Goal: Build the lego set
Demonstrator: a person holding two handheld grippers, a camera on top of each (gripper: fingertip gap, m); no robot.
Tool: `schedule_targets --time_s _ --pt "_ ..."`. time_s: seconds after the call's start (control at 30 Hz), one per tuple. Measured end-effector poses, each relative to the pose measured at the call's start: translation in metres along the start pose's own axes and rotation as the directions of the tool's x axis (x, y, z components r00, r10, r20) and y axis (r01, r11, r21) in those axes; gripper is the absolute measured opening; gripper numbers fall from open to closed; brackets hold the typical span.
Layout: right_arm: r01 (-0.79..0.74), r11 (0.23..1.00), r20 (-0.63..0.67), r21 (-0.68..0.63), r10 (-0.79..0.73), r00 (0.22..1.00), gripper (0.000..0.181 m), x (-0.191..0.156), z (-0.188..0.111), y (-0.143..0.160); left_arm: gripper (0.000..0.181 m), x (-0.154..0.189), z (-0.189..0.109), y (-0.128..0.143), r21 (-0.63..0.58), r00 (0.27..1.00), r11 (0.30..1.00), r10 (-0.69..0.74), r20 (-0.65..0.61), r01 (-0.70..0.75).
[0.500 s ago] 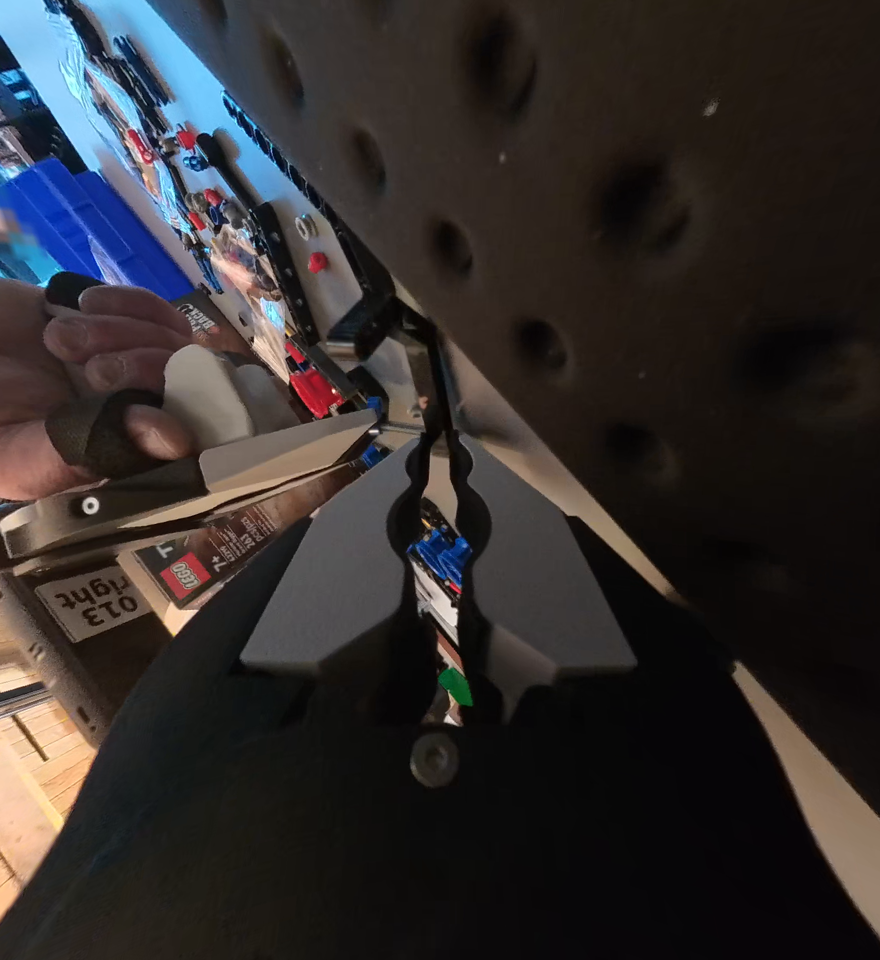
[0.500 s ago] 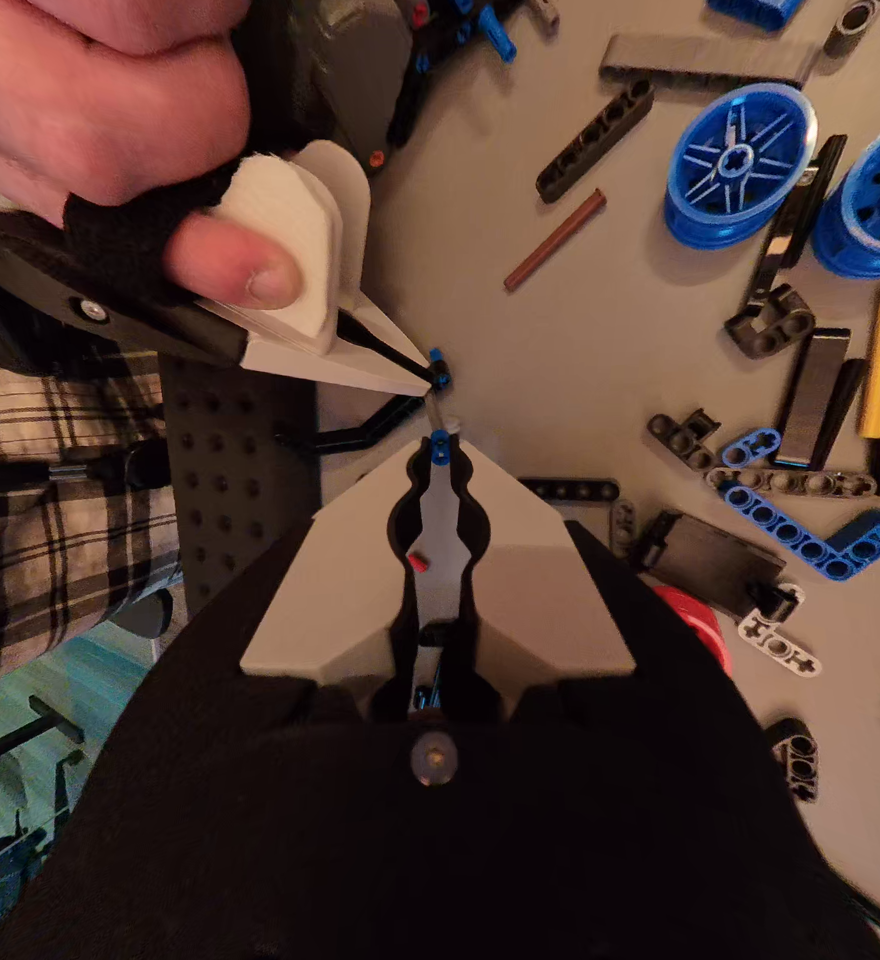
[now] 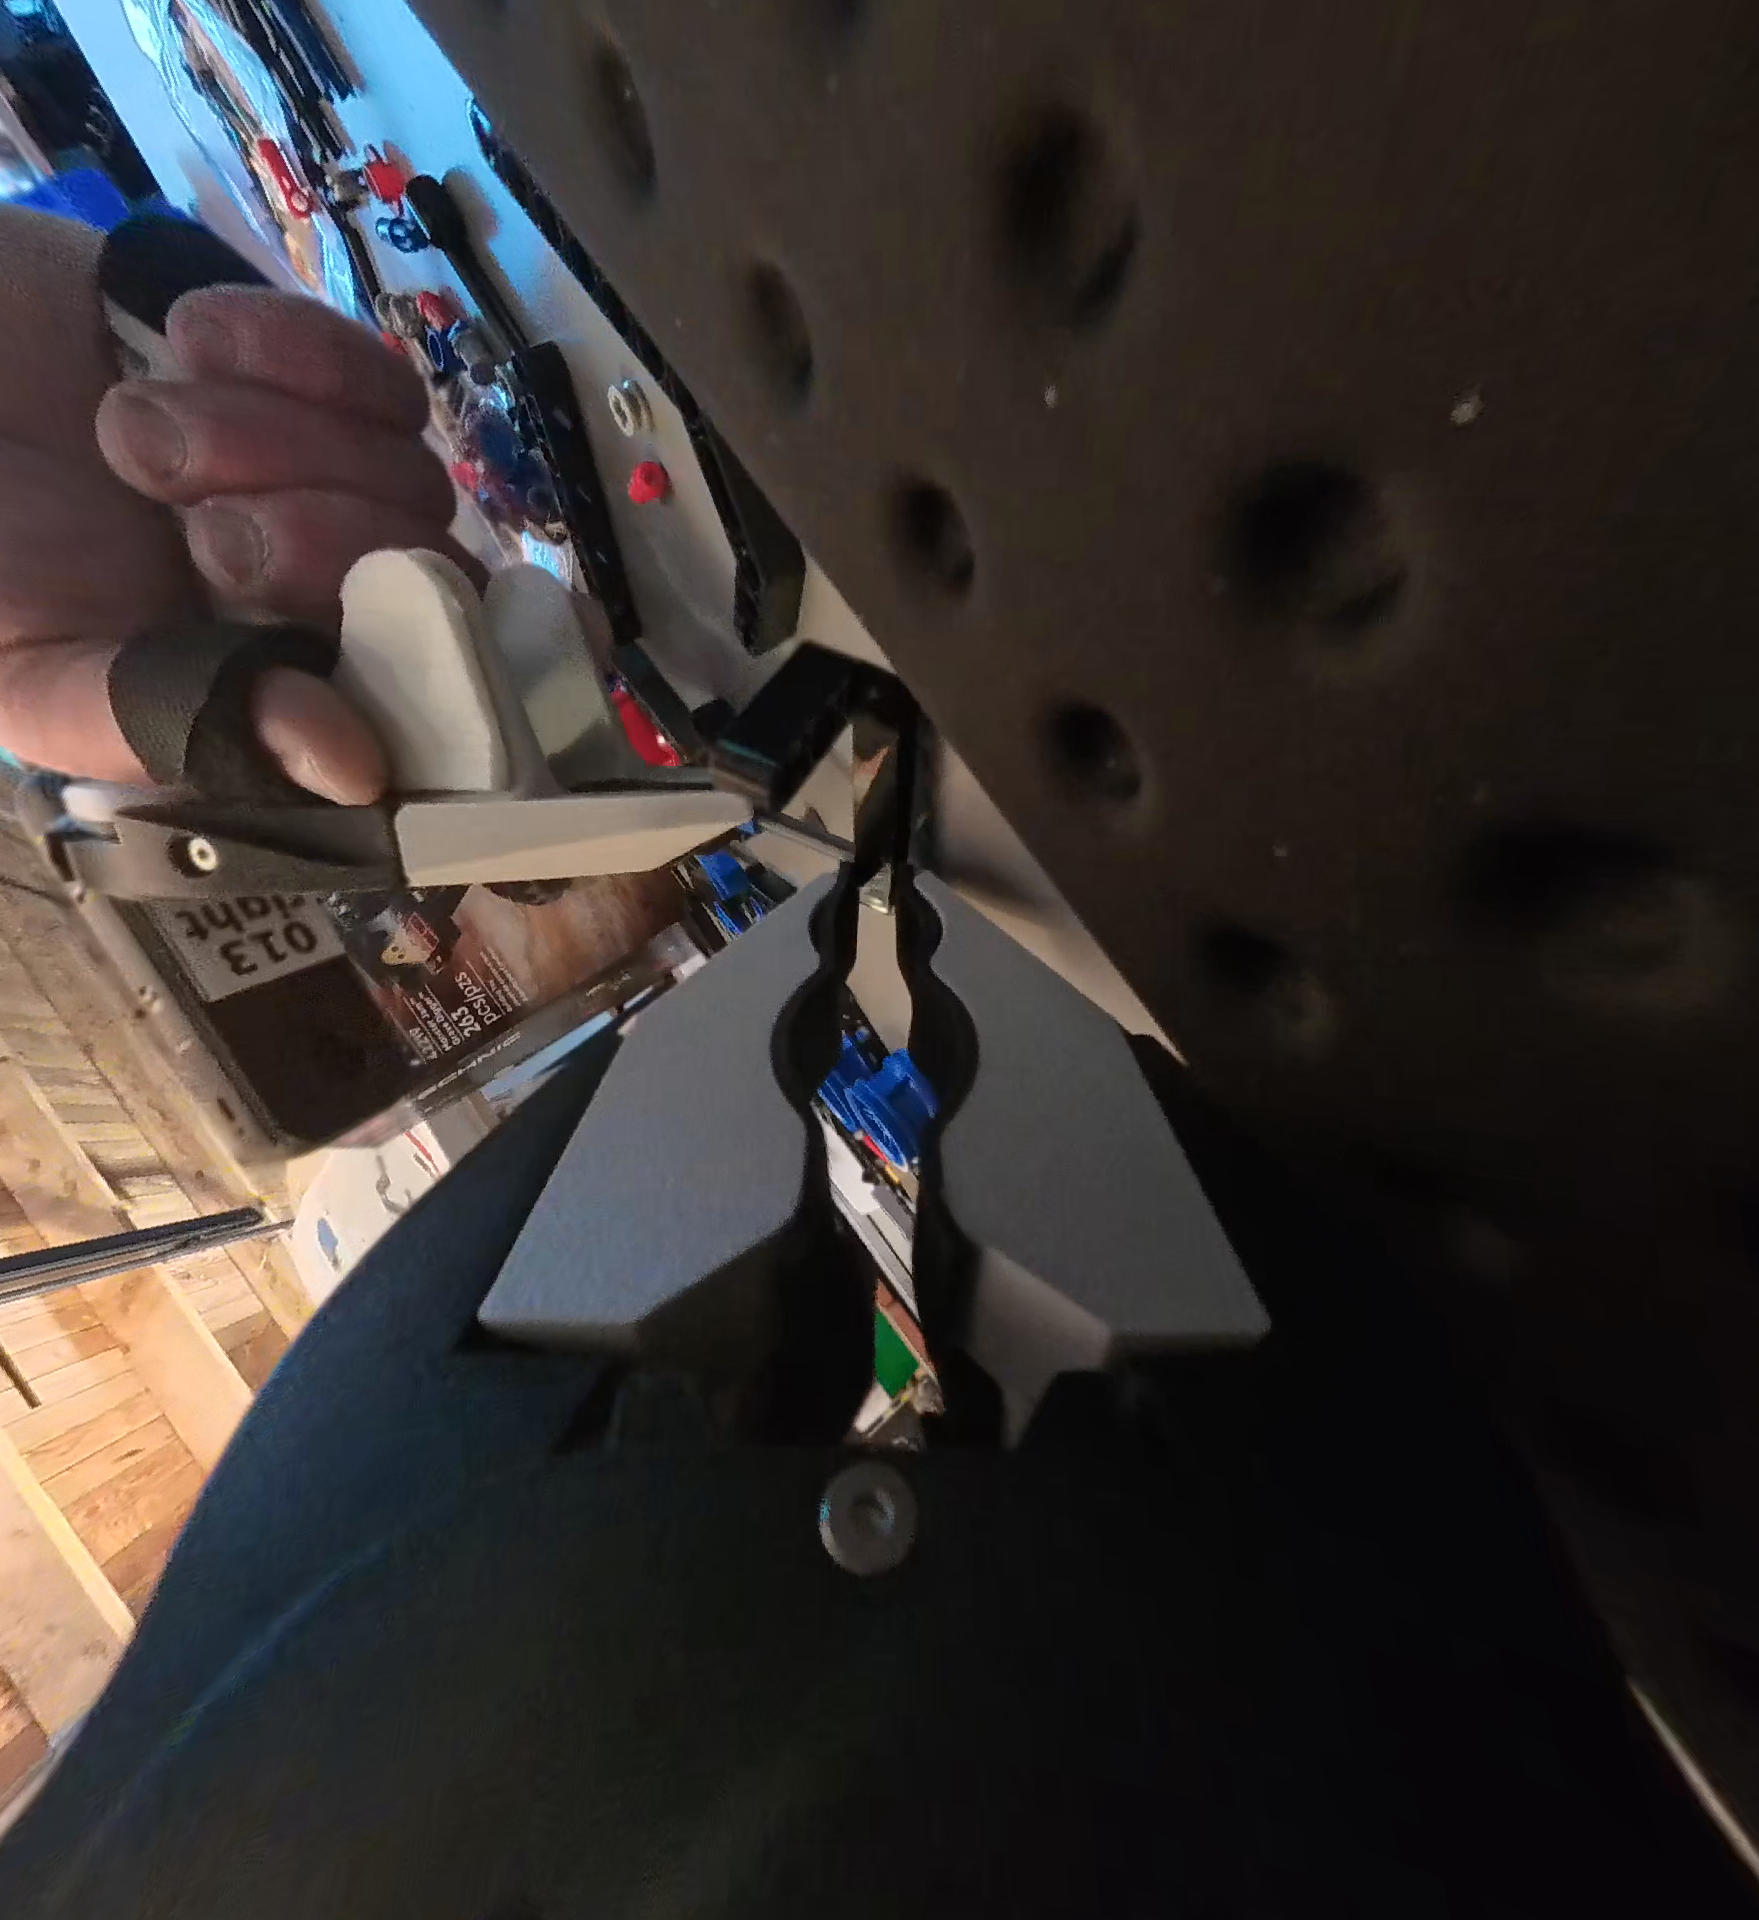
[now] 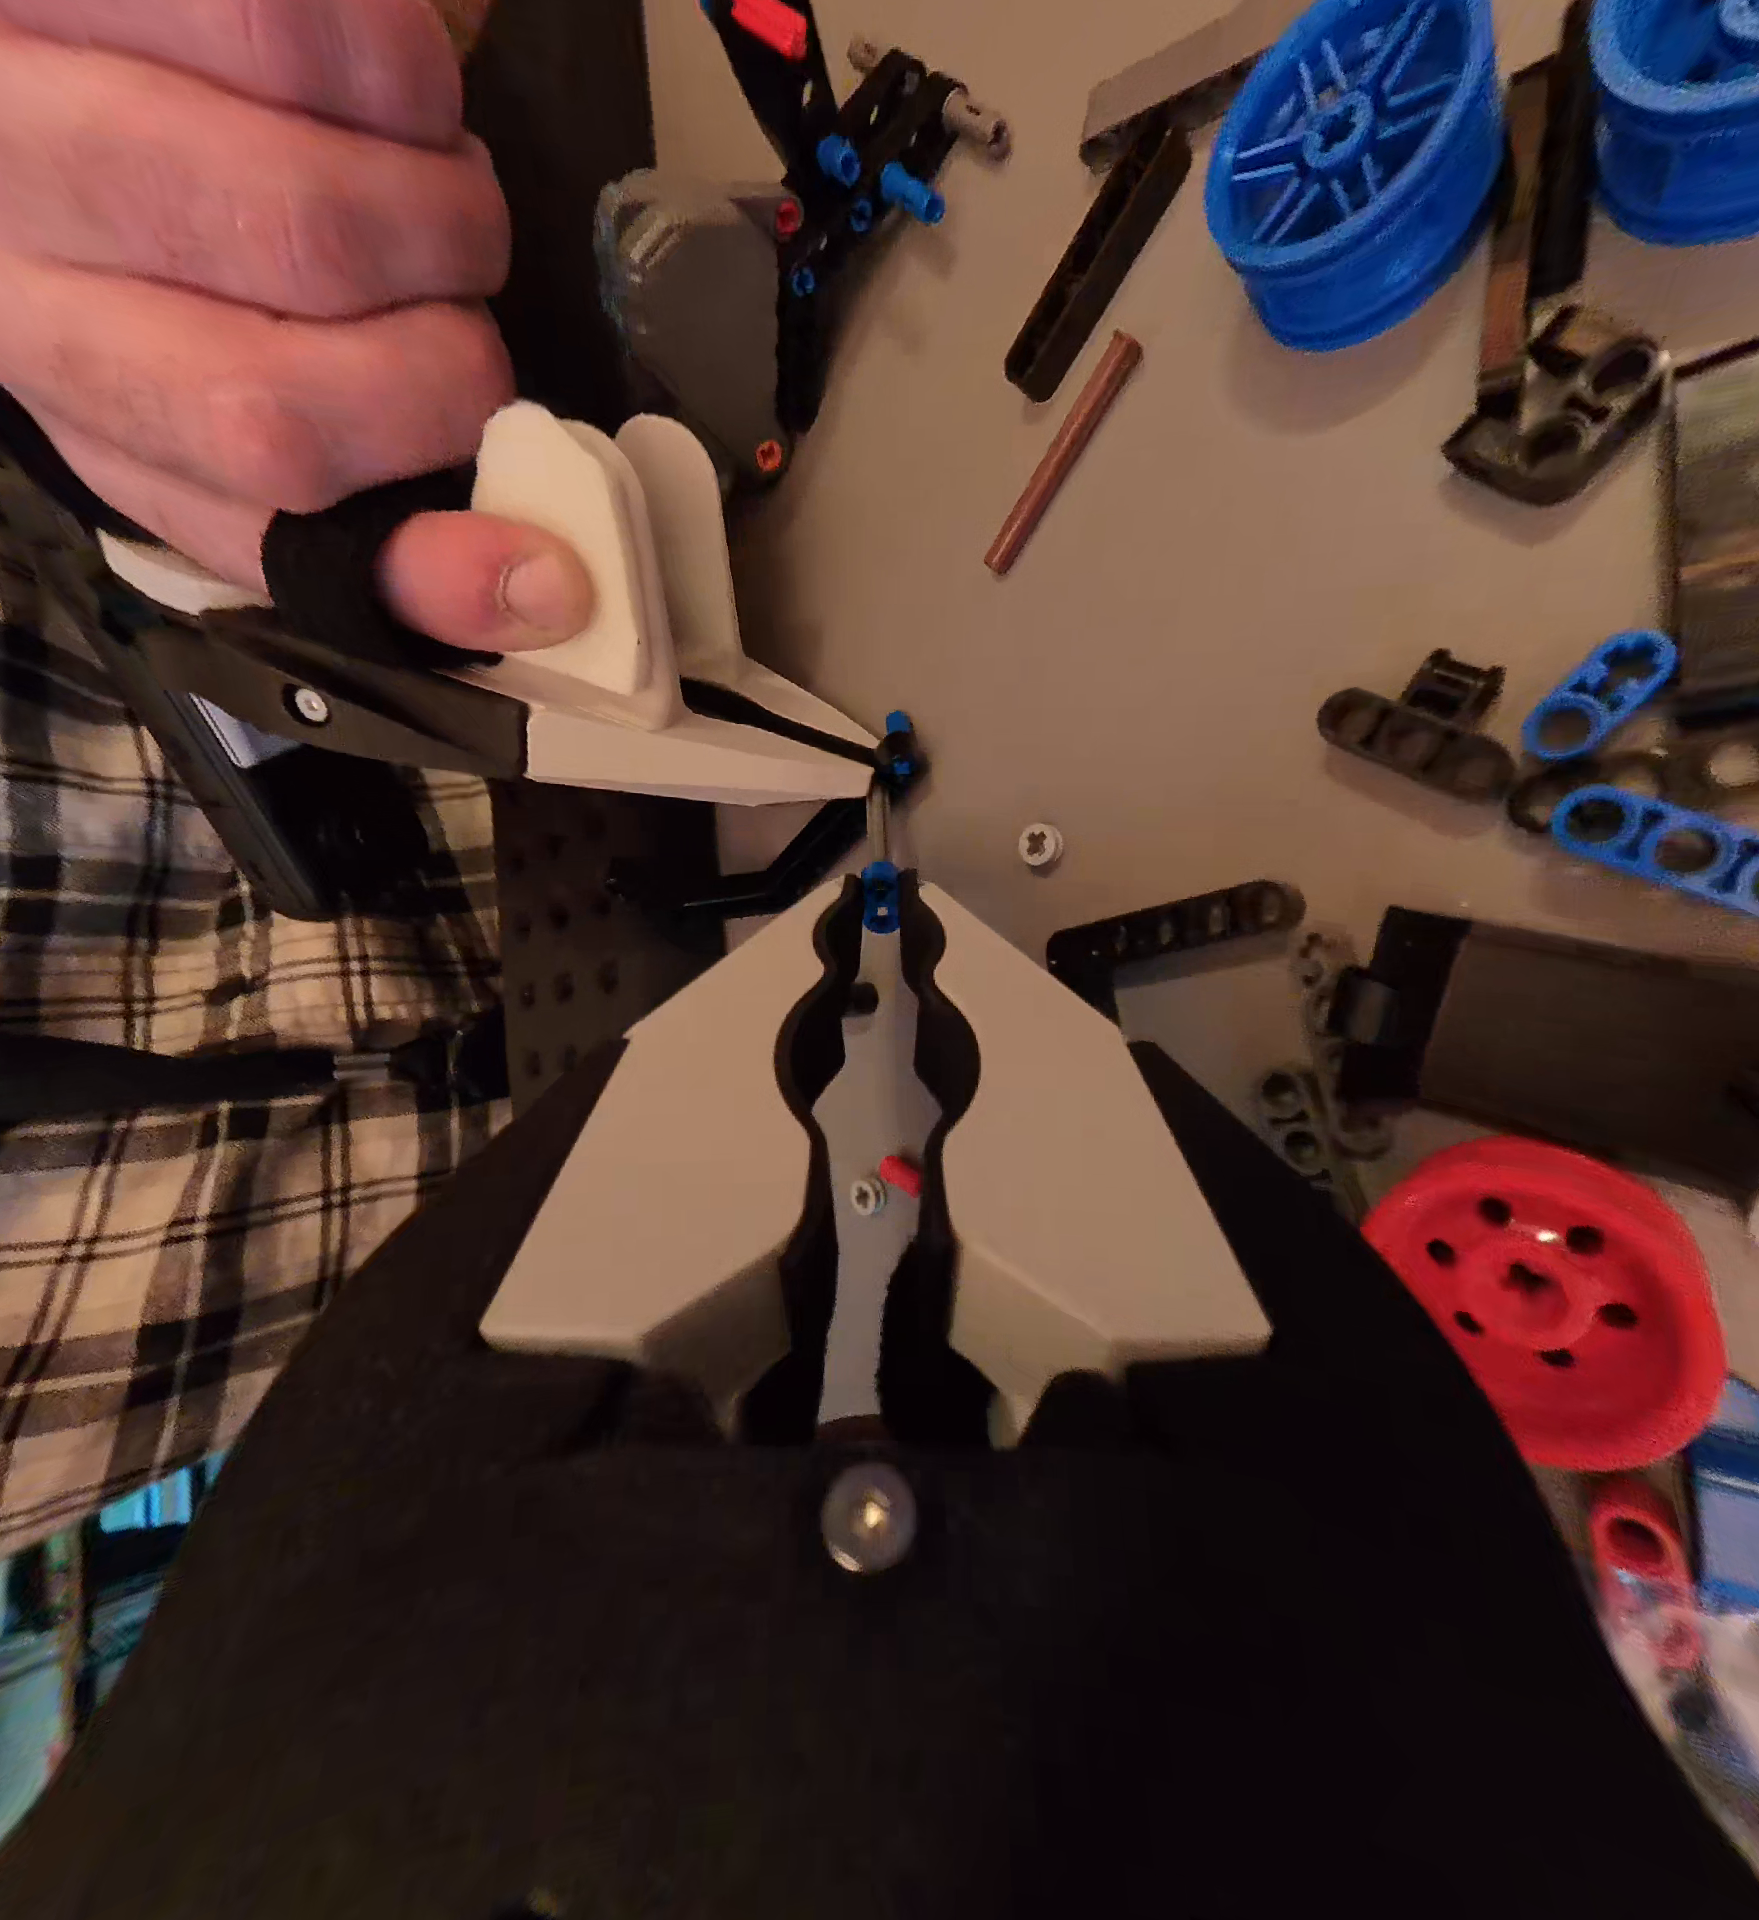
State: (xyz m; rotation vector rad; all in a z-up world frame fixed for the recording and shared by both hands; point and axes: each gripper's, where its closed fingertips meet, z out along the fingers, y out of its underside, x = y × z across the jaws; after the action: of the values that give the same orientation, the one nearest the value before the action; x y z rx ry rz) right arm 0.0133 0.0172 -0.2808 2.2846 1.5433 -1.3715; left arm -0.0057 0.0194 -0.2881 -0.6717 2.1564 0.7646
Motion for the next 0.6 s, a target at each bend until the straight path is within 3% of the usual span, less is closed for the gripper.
schedule_targets --time_s 0.3,0.6 --pt "-0.093 0.991 0.026 0.097 0.091 0.996 0.004 0.0035 0.0067 0.0045 0.000 0.0032 0.0009 0.0030 -0.032 0.999 0.999 -0.041 -0.008 0.041" --pt "0.036 0.986 -0.110 0.165 -0.018 0.994 0.005 0.0071 0.0039 0.0033 0.004 0.0057 0.0022 0.0076 -0.002 0.975 0.978 -0.206 -0.077 0.206"
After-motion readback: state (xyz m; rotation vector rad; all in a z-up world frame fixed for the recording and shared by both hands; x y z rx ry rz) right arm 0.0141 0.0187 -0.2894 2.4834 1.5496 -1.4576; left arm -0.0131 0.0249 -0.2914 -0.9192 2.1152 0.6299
